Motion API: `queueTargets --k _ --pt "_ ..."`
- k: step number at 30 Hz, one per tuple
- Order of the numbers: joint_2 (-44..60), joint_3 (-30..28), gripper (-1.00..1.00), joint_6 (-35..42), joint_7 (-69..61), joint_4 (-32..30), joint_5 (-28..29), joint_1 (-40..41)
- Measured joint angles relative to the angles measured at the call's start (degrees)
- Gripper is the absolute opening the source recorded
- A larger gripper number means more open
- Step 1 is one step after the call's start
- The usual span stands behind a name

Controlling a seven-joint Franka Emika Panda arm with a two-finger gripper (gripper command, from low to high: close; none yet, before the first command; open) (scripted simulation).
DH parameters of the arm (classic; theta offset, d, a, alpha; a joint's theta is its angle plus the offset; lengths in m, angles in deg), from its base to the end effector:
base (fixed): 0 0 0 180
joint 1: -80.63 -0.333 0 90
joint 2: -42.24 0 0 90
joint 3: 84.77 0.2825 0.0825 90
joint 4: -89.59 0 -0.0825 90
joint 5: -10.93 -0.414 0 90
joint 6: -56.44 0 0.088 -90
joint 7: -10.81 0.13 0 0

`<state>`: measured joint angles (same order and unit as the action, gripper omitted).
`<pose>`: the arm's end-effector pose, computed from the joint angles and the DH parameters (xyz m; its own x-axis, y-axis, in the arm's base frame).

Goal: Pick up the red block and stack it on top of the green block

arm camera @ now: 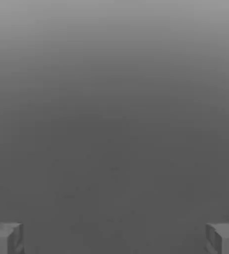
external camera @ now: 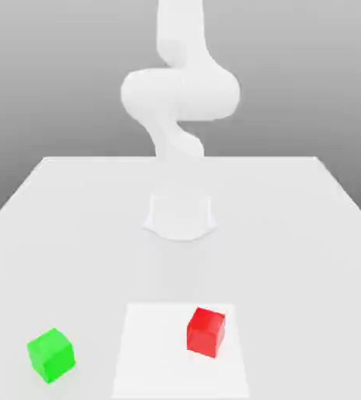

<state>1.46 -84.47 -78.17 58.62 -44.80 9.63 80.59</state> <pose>0.4480 0.0038 0.6167 0.5093 -0.7476 0.4263 -0.5570 -0.6639 -0.4989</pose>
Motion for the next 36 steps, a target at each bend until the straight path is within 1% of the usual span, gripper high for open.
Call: queueTargets --k 7,13,16,20,26,27,33,36 --pt "15.1 2.0 0.0 -8.4 6.5 -7.6 -3.0 0.0" --pt "27.5 4.6 0.0 -15.3 13.4 -14.0 -3.5 0.4" --pt "33.8 5.7 0.0 -18.9 17.8 -17.2 -2.3 0.7" --pt "42.1 5.7 0.0 -23.7 24.9 -21.1 1.3 0.0" --pt "54.5 3.0 0.0 -33.8 28.6 -20.3 5.2 -1.9" --pt "55.9 2.6 -1.0 -35.0 28.9 -20.1 5.5 -2.2" --pt "56.5 2.5 -1.0 -35.6 29.0 -20.0 5.7 -2.3" --pt "52.7 3.3 -1.0 -32.4 28.3 -20.6 4.8 -1.7"
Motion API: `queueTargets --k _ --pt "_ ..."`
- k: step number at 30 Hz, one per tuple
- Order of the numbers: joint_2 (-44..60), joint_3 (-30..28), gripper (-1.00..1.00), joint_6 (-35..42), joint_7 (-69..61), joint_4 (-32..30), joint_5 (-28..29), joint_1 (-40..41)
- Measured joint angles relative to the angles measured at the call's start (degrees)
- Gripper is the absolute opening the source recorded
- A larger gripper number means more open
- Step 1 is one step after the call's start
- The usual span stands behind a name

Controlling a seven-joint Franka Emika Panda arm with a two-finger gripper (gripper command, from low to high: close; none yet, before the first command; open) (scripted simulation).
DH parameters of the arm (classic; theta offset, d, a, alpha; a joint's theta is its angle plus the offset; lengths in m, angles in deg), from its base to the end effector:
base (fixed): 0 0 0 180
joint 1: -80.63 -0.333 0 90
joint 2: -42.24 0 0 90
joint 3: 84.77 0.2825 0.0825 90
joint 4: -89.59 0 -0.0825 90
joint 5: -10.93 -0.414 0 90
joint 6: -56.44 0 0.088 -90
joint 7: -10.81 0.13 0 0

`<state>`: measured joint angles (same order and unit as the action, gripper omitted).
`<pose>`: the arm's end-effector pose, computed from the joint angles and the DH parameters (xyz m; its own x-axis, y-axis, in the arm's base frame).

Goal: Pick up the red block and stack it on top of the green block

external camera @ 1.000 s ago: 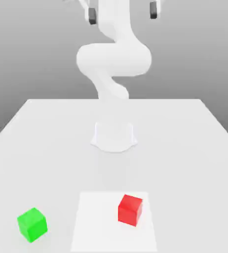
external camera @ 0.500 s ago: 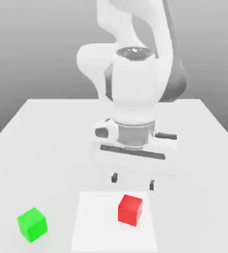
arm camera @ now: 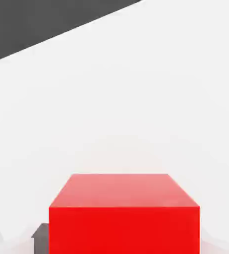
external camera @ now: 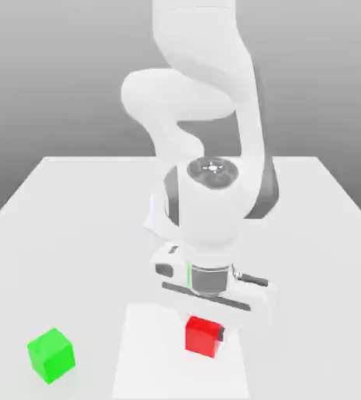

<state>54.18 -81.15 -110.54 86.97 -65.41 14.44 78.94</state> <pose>0.3989 0.0433 0.0779 0.3825 -0.9239 0.0011 -0.9239 -0.3825 -0.0012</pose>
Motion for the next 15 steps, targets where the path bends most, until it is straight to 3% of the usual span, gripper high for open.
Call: queueTargets --k 5,15 --pt "-8.4 0.3 -1.0 7.9 -2.8 -0.5 -2.7 1.9" --pt "-6.4 -7.1 -1.0 16.2 -15.8 9.8 -4.3 17.3"
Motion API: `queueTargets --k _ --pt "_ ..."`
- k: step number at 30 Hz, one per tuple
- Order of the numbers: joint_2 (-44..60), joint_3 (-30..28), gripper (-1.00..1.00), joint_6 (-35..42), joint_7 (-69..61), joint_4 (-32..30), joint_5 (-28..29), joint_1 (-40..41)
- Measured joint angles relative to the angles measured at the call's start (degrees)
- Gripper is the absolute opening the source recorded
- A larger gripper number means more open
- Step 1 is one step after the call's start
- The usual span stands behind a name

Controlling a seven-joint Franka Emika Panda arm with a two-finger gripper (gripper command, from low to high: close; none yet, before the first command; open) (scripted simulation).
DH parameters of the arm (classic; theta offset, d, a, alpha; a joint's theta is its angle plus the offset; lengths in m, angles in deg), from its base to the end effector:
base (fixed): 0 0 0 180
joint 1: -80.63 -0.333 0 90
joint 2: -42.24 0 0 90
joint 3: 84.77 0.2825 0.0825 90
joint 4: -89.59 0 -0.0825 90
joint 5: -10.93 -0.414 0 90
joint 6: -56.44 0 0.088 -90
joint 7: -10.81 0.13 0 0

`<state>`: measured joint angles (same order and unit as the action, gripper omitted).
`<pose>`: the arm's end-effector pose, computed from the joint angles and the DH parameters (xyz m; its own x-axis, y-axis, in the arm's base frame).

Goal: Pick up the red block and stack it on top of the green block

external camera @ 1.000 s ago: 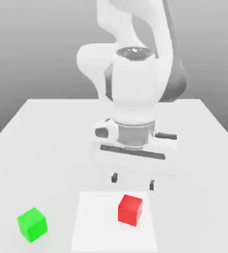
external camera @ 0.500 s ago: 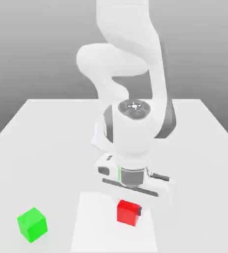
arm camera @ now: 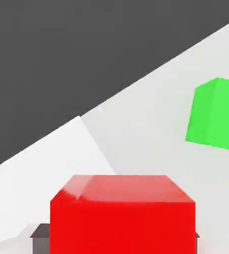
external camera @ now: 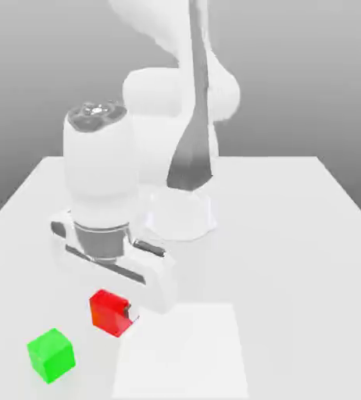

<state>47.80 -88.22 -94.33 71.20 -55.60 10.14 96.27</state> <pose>0.4455 -0.1553 0.1554 0.1710 -0.9853 -0.0005 -0.9853 -0.1710 -0.0009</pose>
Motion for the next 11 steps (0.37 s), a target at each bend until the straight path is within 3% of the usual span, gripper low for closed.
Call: queueTargets --k 3,7,8,11 --pt "1.8 -1.9 -1.0 1.0 -3.6 2.8 -0.7 3.4" --pt "9.2 -1.4 -1.0 -5.5 -5.4 3.7 -2.4 4.4" --pt "10.4 -1.2 1.0 -6.6 -5.6 3.7 -2.6 4.5" --pt "10.4 -1.2 1.0 -6.6 -5.6 3.7 -2.6 4.5"
